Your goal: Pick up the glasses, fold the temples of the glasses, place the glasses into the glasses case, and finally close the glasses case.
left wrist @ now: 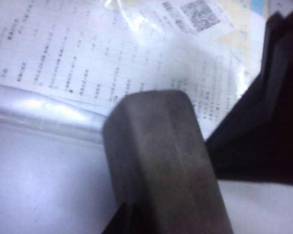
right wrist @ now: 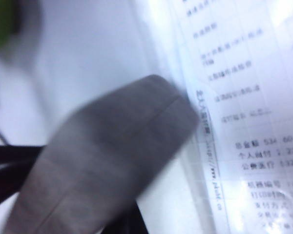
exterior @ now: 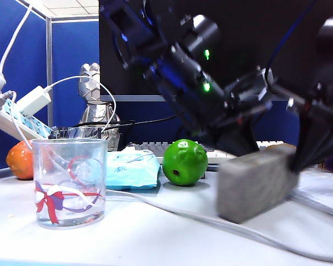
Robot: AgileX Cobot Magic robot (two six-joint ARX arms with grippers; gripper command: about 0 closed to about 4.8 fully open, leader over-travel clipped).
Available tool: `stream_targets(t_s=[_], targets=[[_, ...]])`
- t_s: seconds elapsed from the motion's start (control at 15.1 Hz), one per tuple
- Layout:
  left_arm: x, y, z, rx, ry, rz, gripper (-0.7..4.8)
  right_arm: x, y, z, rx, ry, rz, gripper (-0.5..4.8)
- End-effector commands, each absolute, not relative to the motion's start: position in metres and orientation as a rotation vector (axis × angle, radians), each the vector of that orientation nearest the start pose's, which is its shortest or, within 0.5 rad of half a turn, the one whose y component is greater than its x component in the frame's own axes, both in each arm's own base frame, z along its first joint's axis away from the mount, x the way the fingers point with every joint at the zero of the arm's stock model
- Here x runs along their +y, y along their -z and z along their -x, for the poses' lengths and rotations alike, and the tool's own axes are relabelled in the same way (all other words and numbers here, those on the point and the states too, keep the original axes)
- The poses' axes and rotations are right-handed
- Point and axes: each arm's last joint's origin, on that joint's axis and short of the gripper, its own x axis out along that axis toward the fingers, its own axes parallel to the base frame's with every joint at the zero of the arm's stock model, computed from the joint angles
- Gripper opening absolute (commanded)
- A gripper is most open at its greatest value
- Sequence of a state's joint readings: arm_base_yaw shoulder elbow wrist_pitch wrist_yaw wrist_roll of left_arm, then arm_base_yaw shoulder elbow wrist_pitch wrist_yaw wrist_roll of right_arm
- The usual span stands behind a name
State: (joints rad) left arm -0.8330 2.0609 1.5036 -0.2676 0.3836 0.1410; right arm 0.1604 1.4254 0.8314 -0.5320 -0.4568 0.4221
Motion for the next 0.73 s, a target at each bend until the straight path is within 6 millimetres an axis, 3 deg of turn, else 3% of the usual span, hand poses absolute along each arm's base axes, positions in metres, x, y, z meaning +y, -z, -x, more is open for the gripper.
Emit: stream_targets(t_s=[0.07, 0.53, 0.73], targets=[[-0.331, -0.216, -0.295, 0.693, 1.17, -0.302, -0.05, 0.051, -0.215, -0.251, 1.095, -0.267, -0.476, -0.03], [-0.315, -0.257, -0.292, 0.596, 1.05, -0.319, -0.05, 0.048, -0.242, -0.244, 0.94, -0.237, -0.439, -0.03], [-0.299, -0.297, -0.283, 0.498, 0.965, -0.321, -0.05, 0.047, -0.275, -0.242, 0.763, -0.287, -0.42, -0.03]])
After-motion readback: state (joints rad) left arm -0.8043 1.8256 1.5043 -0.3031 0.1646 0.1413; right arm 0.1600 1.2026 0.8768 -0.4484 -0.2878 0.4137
